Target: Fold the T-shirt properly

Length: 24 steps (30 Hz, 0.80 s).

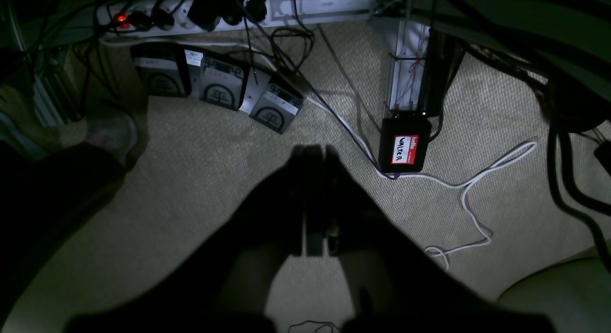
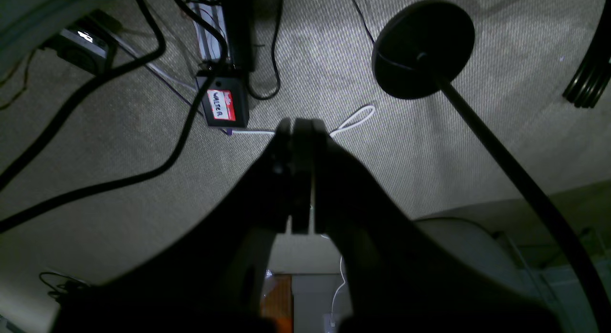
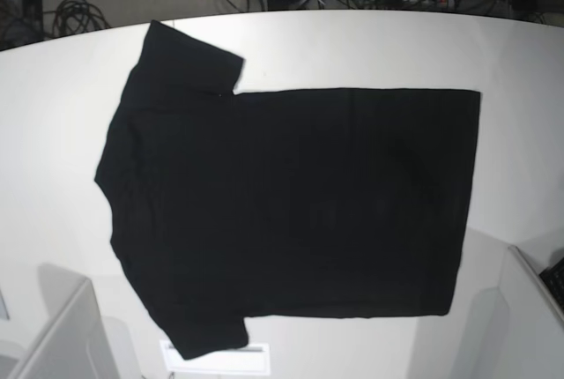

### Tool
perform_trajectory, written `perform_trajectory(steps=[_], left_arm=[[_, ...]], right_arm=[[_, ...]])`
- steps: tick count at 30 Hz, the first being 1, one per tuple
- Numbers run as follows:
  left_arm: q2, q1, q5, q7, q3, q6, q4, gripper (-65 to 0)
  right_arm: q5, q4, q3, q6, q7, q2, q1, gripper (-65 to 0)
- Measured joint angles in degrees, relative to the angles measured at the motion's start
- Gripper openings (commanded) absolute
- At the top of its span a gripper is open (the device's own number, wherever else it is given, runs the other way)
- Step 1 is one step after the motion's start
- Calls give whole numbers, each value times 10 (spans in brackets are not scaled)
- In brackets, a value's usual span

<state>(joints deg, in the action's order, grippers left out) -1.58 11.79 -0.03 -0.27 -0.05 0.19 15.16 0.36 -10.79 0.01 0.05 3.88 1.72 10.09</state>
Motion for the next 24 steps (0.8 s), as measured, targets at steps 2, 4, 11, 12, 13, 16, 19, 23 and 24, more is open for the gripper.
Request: perform_trajectory(steps=[2,4,11,12,13,16,19,23,24], left_arm=[[0,8,0,-3,0,0,5,-650],[0,13,0,-1,0,0,4,-650],[-21,106,0,0,6,-1,146,-650],[-25,123,0,-2,6,-2,174,-650],[-27,137,0,0,6,-1,198,-650],[-37,176,0,1,7,-3,261,-650],[-45,210,2,0,7,-1,315,-650],[-62,269,0,6,0,-2,402,-650],[-68,285,0,5,0,-1,428,-650]], right_arm=[[0,-3,0,0,3,1,4,-650],[0,-31,0,0,3,5,23,-650],[1,-235,2,-2,-22,23,148,-650],[2,-262,2,-2,-35,21,163,-650],[3,-288,5,0,-47,18,177,-650],[3,-373,48,4,-68,8,217,-650],[3,-439,85,0,-101,8,240,-650],[2,-525,115,0,-128,3,280,-650],[2,-544,118,0,-132,1,293,-650]])
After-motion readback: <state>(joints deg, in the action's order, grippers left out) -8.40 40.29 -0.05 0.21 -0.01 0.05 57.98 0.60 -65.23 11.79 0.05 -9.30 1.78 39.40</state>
